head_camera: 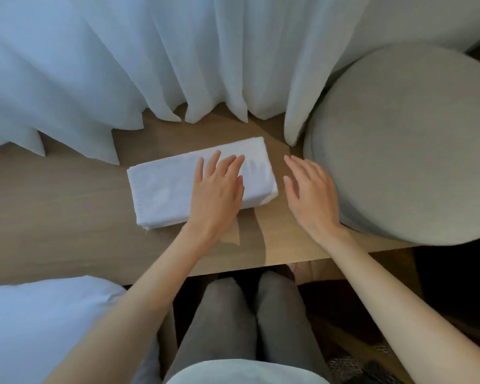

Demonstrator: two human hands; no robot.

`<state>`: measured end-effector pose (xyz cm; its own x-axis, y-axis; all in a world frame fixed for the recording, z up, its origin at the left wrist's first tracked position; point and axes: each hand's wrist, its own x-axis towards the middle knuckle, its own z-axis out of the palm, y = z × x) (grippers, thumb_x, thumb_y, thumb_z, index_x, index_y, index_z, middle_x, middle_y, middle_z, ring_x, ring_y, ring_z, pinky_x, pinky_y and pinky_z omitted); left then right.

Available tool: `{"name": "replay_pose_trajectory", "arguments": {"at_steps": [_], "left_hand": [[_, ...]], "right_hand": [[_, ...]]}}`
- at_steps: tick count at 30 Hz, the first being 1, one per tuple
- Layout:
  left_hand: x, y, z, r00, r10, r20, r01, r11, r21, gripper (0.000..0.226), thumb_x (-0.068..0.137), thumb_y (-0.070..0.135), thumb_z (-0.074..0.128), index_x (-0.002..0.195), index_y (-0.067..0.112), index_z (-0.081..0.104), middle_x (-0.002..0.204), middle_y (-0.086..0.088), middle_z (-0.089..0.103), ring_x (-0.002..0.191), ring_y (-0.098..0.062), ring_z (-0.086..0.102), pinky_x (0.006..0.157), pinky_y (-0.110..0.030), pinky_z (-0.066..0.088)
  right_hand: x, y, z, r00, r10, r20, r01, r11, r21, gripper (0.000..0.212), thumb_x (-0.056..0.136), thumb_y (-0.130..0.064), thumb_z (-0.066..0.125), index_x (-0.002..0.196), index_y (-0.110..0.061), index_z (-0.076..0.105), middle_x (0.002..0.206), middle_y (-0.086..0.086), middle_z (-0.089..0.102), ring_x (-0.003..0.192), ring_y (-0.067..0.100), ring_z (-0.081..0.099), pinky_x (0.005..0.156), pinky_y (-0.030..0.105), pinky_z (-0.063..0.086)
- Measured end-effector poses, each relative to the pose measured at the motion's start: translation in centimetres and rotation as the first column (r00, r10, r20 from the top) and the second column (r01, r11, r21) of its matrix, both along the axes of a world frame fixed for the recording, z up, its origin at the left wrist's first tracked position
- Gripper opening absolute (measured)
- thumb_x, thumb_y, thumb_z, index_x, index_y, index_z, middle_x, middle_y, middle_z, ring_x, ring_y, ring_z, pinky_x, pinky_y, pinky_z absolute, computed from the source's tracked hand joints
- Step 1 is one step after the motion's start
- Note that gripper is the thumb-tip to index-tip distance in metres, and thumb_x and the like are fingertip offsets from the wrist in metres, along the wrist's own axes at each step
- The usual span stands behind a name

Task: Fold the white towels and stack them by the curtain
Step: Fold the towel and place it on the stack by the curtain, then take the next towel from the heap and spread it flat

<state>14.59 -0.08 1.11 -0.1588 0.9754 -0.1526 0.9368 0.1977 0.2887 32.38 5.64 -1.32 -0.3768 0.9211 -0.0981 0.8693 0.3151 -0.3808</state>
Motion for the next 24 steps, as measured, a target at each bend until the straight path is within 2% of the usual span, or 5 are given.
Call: {"name": "replay_pose_trajectory", "arguments": {"at_steps": [4,11,16,21,24], "left_hand": [[4.4,1.4,3.1,0.995,-0.1,-0.018,0.1,0.995,-0.005,0.043,0.103,0.027,0.032,0.146,0.021,0.036,0.149,0.002,0.039,0.143,-0.019,0.025,0.119,-0.04,0.01],[12.5,6.1,9.4,0.961,-0.278,0.003,0.276,0.956,0.102,0.041,0.1,0.02,0.041,0.14,0.014,0.047,0.141,-0.003,0.05,0.131,-0.021,0.043,0.115,-0.042,0.022],[21.0,11.0,12.8,0.933,-0.356,-0.048,0.359,0.923,0.139,0.042,0.099,0.021,0.039,0.141,0.016,0.044,0.142,-0.002,0.047,0.132,-0.02,0.041,0.115,-0.037,0.02],[29.7,15.9,16.7,0.893,-0.442,-0.084,0.449,0.868,0.213,0.042,0.099,0.022,0.04,0.139,0.01,0.047,0.139,-0.009,0.051,0.127,-0.026,0.047,0.109,-0.04,0.031],[34.5,18.5,18.8,0.88,-0.465,-0.097,0.474,0.848,0.238,0.043,0.1,0.025,0.04,0.14,0.012,0.045,0.139,-0.008,0.05,0.127,-0.025,0.047,0.108,-0.038,0.031]], "right_hand": [[5.1,-0.2,3.1,0.996,-0.085,-0.024,0.086,0.996,0.037,0.042,0.1,-0.027,0.044,0.141,-0.017,0.046,0.141,0.001,0.05,0.131,0.017,0.043,0.111,0.034,0.03],[14.3,1.6,8.7,0.971,-0.224,-0.088,0.236,0.96,0.15,0.037,0.097,-0.017,0.049,0.133,-0.01,0.052,0.131,0.007,0.059,0.12,0.023,0.053,0.102,0.037,0.038],[22.5,4.5,12.1,0.949,-0.299,-0.105,0.313,0.933,0.177,0.038,0.097,-0.017,0.049,0.135,-0.01,0.051,0.132,0.007,0.058,0.119,0.025,0.053,0.102,0.039,0.038],[30.9,7.4,16.1,0.935,-0.338,-0.11,0.354,0.914,0.198,0.039,0.097,-0.02,0.05,0.135,-0.013,0.051,0.133,0.005,0.057,0.121,0.021,0.051,0.105,0.038,0.036],[35.4,9.1,18.2,0.924,-0.367,-0.104,0.381,0.897,0.223,0.038,0.097,-0.022,0.049,0.135,-0.014,0.052,0.132,0.004,0.057,0.121,0.02,0.052,0.105,0.038,0.038]]}}
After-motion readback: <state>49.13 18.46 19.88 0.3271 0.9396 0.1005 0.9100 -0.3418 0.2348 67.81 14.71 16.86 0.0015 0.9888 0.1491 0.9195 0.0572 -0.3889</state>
